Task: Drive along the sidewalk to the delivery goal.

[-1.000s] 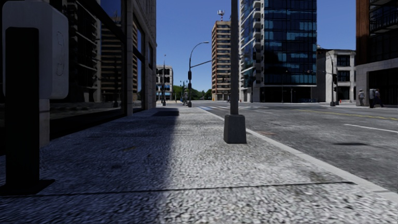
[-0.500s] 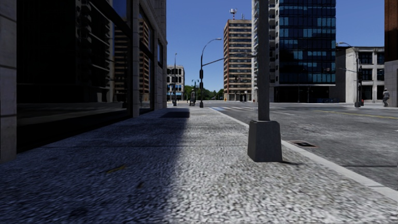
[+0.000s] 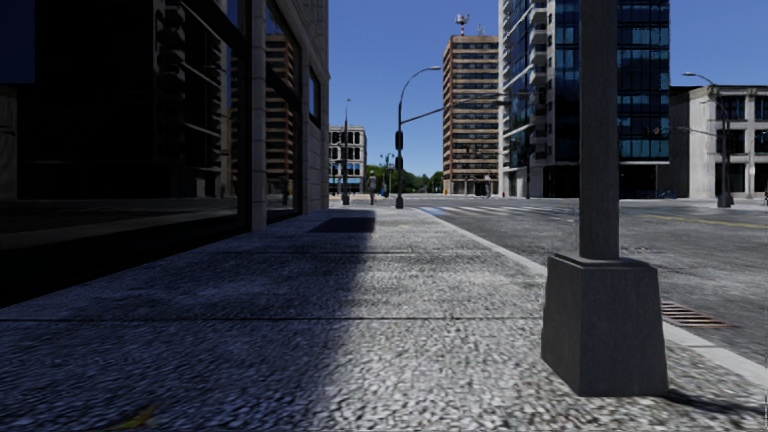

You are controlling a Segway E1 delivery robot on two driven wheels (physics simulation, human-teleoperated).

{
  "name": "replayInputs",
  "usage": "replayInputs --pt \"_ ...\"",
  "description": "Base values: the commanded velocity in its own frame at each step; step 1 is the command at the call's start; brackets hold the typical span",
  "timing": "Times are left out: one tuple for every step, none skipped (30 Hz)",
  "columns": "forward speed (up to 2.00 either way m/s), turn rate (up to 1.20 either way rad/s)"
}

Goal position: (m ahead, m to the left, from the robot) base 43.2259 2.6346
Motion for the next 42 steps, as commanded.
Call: replayInputs --pt "2.0 0.0" --pt "2.0 0.0" --pt "2.0 0.0" --pt "2.0 0.0" --pt "2.0 0.0" --pt "2.0 0.0" --pt "2.0 0.0" --pt "2.0 0.0" --pt "2.0 0.0" --pt "2.0 0.0" --pt "2.0 0.0" --pt "2.0 0.0" --pt "2.0 0.0" --pt "2.0 0.0" --pt "2.0 0.0" --pt "2.0 0.0" --pt "2.0 0.0" --pt "2.0 0.0" --pt "2.0 0.0" --pt "2.0 0.0" --pt "2.0 0.0" --pt "2.0 0.0" --pt "2.0 0.0" --pt "2.0 0.0" --pt "2.0 0.0" --pt "2.0 0.0" --pt "2.0 0.0" --pt "2.0 0.0" --pt "2.0 0.0" --pt "2.0 0.0" --pt "2.0 0.0" --pt "2.0 0.0" --pt "2.0 0.0" --pt "2.0 0.0" --pt "2.0 0.0" --pt "2.0 0.0" --pt "2.0 0.0" --pt "2.0 0.0" --pt "2.0 0.0" --pt "2.0 0.0" --pt "2.0 0.0" --pt "2.0 0.0"
